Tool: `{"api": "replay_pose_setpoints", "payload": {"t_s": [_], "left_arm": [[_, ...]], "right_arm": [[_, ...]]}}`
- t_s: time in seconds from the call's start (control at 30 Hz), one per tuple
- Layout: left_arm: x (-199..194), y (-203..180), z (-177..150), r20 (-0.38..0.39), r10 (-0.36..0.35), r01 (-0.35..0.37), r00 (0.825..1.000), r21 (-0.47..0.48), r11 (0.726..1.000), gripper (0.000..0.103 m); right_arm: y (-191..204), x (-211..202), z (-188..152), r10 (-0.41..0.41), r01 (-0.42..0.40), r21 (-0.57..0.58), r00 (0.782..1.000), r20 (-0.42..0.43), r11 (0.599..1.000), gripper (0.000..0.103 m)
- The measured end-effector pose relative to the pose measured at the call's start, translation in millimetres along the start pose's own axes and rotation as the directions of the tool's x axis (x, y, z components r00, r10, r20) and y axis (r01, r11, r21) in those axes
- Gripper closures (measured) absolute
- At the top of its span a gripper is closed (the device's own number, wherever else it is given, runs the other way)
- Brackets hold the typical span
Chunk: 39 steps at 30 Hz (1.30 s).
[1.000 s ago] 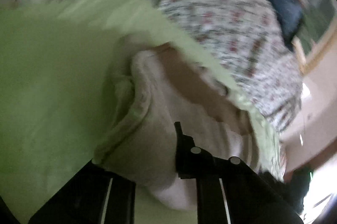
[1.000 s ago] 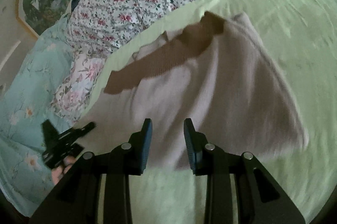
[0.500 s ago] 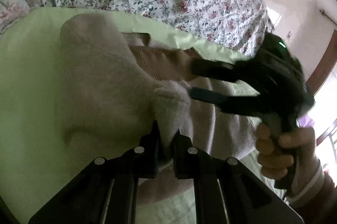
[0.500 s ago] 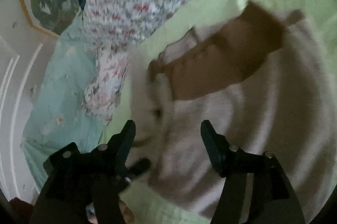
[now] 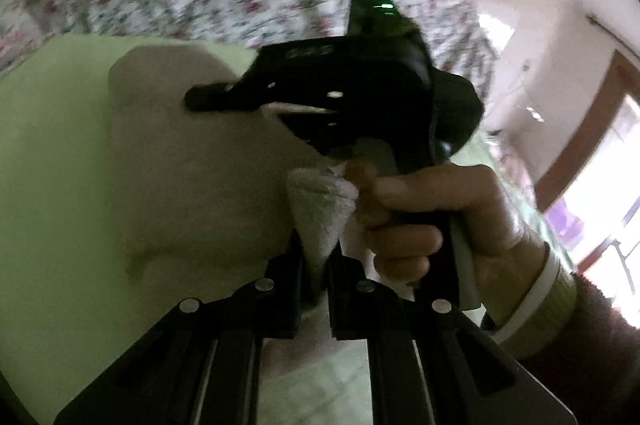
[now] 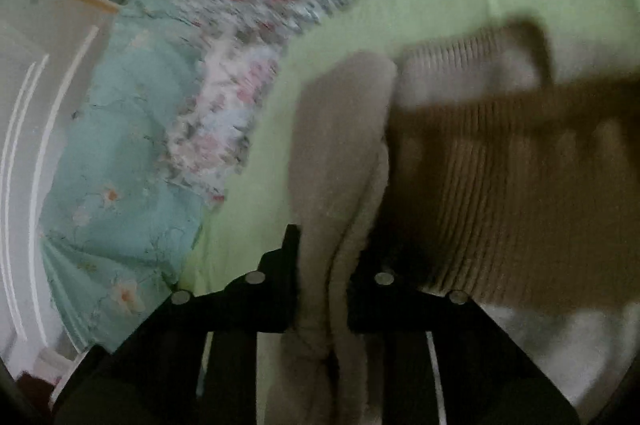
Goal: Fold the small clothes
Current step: 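Grasp the folded edge with the left tool while the right tool grasps and folds the bundle over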
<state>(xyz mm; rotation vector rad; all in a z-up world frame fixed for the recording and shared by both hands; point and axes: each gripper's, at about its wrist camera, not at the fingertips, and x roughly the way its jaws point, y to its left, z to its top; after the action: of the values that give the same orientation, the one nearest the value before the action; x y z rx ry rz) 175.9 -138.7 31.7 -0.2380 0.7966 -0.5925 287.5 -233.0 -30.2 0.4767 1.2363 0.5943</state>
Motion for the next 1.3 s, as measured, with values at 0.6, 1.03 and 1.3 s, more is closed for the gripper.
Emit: {"api": "replay_pose_setpoints", "payload": {"t_s": [0.6,1.03,1.3], "left_arm": [[130.0,-106.6,-17.7,-0.215,-0.189,0.202,0.958,0.040,0.979,0.094],[57.0,-79.4,-25.6,-0.192,-0.199,0.202,0.961,-0.005,0.979,0.022],[27.2,-6.8,4.2,-0.140,-0.106,0.089,0.985,-0.119,0.989,0.001]], "right_arm": [[-99.3,-176.2,-44.0,-0.363,0.357,0.064,0.916,0.173,0.932,0.084],[-90.7,-205.8,-73.2,-0.482,0.474,0.101,0.834,0.269,0.875,0.038],[-103.4,-212.4,-90.1,-0.388,0.354,0.175,0.893,0.229,0.919,0.026]]}}
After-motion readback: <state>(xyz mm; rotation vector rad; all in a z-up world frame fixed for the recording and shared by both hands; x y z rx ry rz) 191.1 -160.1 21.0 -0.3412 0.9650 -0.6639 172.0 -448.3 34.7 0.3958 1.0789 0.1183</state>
